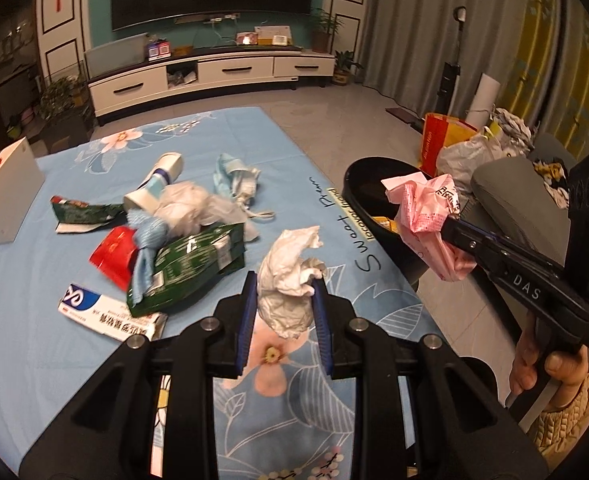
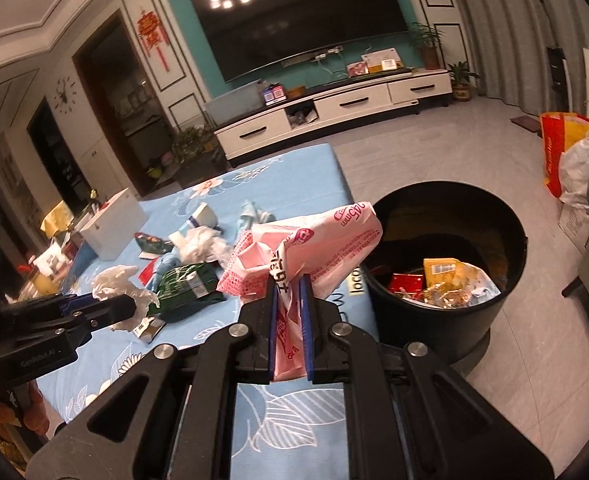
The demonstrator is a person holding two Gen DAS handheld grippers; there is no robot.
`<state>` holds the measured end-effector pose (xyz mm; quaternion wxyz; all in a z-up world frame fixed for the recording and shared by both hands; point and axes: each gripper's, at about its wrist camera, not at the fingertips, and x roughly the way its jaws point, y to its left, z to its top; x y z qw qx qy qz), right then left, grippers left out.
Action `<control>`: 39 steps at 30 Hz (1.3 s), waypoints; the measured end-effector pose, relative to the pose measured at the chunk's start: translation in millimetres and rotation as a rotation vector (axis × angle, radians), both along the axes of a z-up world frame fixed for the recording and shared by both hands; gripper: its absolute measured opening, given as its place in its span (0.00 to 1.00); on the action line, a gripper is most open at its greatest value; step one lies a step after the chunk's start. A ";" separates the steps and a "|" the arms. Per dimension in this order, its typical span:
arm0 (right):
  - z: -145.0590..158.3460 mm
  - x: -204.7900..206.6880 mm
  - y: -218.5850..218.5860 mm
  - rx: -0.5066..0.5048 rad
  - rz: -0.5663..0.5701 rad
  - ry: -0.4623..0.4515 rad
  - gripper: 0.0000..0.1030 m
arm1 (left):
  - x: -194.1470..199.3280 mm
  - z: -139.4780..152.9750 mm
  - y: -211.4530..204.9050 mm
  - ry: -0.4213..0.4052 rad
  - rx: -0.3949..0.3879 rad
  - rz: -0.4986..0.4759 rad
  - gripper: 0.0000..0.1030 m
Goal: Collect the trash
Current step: 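Carry both items over the black bin and open both tools to drop them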
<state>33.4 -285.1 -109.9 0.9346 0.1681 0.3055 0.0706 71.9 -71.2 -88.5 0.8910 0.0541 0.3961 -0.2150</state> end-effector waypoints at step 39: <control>-45.5 21.1 -105.8 0.100 -0.266 0.051 0.12 | 75.1 -25.3 -159.3 -0.083 0.106 -0.248 0.27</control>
